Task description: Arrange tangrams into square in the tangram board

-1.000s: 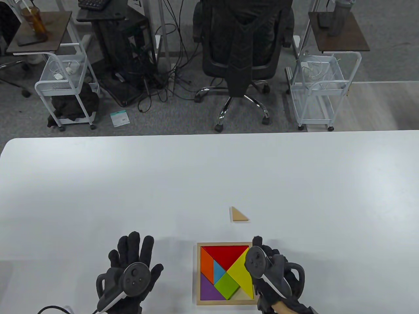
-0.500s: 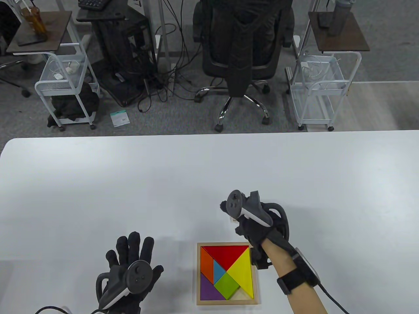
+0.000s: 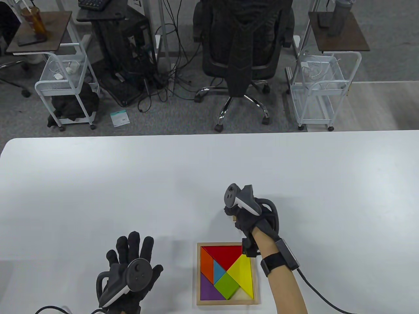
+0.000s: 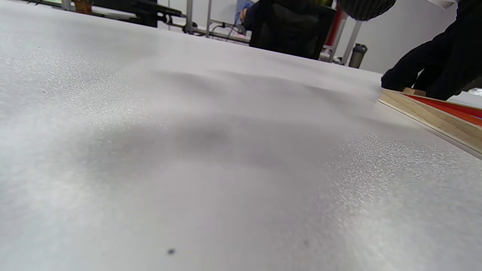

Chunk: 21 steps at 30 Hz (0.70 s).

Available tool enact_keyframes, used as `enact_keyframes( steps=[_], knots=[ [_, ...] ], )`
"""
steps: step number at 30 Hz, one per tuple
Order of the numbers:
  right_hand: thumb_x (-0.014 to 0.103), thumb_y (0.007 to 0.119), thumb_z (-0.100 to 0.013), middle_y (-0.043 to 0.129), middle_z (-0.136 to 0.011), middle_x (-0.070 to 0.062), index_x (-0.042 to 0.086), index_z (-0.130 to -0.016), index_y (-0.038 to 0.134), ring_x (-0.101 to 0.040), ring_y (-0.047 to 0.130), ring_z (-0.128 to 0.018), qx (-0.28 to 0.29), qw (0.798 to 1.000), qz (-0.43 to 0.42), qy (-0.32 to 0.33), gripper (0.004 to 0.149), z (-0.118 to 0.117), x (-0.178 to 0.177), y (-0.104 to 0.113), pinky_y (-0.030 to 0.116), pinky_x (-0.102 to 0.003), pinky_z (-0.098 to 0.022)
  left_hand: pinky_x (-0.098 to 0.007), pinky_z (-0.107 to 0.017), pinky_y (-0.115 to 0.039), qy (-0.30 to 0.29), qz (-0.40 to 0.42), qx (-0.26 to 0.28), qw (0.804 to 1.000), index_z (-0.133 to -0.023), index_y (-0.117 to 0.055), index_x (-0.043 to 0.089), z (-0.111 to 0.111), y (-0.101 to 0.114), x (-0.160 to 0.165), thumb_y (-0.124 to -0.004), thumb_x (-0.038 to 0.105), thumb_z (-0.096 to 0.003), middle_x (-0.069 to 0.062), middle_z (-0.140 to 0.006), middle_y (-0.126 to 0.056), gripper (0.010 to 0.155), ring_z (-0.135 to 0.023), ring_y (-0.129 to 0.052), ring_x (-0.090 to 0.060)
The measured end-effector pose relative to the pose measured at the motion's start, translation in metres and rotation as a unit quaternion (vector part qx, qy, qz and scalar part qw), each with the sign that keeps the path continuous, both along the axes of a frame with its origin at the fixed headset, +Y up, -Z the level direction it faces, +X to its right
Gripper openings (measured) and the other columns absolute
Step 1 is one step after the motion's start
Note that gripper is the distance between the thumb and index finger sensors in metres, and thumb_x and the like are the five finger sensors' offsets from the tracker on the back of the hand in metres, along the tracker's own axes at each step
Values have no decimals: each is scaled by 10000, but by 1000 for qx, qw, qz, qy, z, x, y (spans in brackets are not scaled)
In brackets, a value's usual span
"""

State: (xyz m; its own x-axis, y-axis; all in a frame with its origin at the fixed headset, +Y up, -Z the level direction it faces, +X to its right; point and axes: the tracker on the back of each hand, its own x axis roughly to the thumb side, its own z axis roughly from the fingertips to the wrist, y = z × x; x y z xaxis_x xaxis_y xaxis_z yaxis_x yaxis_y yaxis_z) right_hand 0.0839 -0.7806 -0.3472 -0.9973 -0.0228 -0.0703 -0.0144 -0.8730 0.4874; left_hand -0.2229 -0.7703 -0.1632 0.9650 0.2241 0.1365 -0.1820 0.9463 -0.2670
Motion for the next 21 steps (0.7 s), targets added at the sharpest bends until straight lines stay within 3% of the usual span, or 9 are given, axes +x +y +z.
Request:
enact_keyframes(
  steps=[12,15,17,20,21],
  knots=[
    [272,900,-385,652,-955,-71,466,-815,695,-241,818,-742,53,999,1,5,515,8,-4,1,790,-356,-531,-785,-631,-112,-5,-14,-17,1000,-1101,-22,212,-1,-7,4,-537,533,-589,-269,-1086,113,794,-973,16,-604],
    [274,905,-369,696,-940,-107,442,-808,767,-260,854,-705,4,997,-80,7,490,8,7,16,808,-366,-491,-781,-632,-102,-16,-15,-25,999,-1096,-9,218,-2,-8,5,-535,537,-589,-261,-1082,126,798,-973,28,-597],
    [277,905,-359,719,-913,-148,409,-810,784,-283,870,-656,-3,983,-178,41,486,15,10,30,817,-369,-440,-778,-637,-116,-26,4,-18,999,-1095,-5,218,-2,-6,5,-542,539,-587,-261,-1085,118,806,-978,11,-597],
    [289,894,-355,741,-873,-191,373,-817,787,-297,888,-600,-31,930,-343,126,482,38,2,48,833,-364,-379,-773,-661,-189,-59,73,26,995,-1110,-64,186,1,1,8,-580,542,-572,-286,-1114,31,826,-1001,-85,-613],
    [293,892,-356,743,-871,-191,375,-821,784,-295,891,-596,-51,909,-386,146,483,49,-3,53,836,-360,-378,-776,-685,-282,-95,116,59,987,-1120,-101,180,3,5,10,-596,549,-565,-303,-1129,-48,831,-1008,-179,-635]
  ],
)
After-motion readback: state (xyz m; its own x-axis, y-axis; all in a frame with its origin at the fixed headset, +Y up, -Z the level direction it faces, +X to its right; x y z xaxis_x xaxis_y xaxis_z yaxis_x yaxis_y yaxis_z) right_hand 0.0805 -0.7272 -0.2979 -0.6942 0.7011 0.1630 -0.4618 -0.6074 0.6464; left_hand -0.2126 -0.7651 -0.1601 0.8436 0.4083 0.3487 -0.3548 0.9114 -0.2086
